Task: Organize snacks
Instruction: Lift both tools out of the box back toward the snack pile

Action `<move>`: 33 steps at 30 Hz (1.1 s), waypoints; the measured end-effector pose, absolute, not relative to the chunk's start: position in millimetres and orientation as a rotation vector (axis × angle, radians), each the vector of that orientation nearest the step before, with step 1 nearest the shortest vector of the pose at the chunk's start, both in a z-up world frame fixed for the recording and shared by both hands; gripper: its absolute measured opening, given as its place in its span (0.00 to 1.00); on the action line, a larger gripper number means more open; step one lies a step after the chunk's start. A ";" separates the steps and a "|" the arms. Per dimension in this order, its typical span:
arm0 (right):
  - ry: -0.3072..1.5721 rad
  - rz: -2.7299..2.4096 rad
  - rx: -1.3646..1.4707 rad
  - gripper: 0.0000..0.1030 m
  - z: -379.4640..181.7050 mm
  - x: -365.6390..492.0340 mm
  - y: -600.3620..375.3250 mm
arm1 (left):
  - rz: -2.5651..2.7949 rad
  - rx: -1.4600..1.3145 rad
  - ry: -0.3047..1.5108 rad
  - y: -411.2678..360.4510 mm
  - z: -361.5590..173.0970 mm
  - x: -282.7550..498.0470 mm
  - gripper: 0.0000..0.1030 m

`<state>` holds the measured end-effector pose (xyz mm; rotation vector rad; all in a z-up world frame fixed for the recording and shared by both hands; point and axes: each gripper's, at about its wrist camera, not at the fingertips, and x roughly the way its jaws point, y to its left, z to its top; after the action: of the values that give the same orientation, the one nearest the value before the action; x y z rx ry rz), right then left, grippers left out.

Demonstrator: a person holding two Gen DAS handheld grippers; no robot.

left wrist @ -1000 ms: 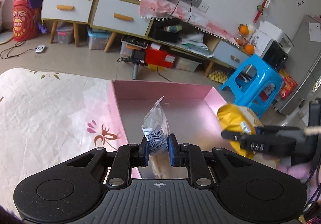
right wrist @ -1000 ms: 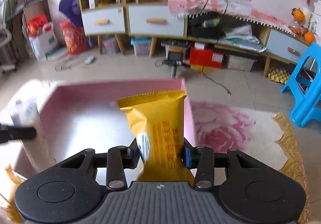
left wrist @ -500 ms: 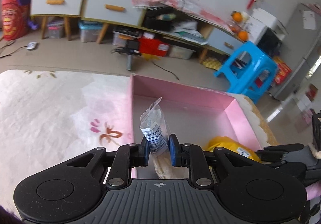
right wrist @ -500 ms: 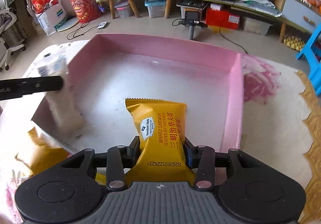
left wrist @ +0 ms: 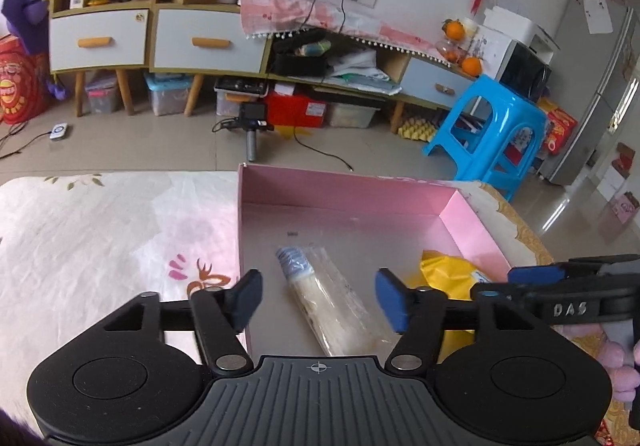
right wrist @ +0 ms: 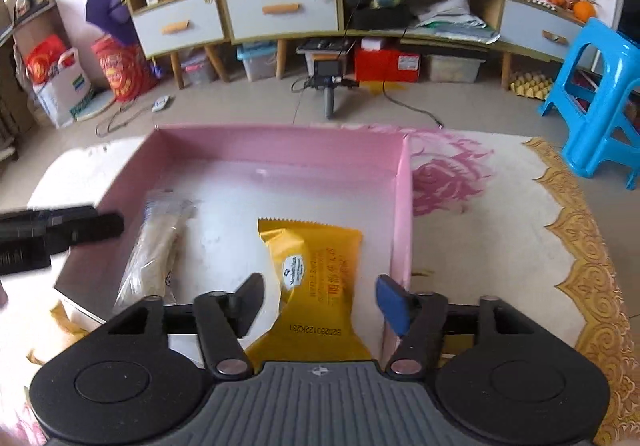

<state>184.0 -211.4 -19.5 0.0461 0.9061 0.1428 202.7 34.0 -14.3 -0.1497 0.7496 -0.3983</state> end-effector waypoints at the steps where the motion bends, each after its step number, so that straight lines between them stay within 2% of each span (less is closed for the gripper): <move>1: 0.898 0.140 0.053 0.59 -15.4 181.2 -213.0 | -0.397 -0.161 0.748 35.8 -11.7 199.1 0.70; 7: 0.870 0.144 0.102 0.72 1.3 164.4 -215.9 | -0.374 -0.200 0.735 42.1 4.4 177.3 0.87; 10: 0.849 0.144 0.116 0.77 12.0 154.2 -216.6 | -0.355 -0.198 0.732 42.4 13.3 164.4 0.91; 18: 0.817 0.154 0.213 0.85 32.6 124.3 -222.7 | -0.314 -0.244 0.764 48.6 32.7 126.4 0.97; 33: 0.767 0.213 0.121 0.90 29.0 79.5 -207.0 | -0.241 -0.151 0.809 62.3 9.3 78.7 0.98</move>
<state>79.5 -207.0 29.0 0.1210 0.7672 0.2128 78.7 62.3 9.3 -0.1505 0.8088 -0.2410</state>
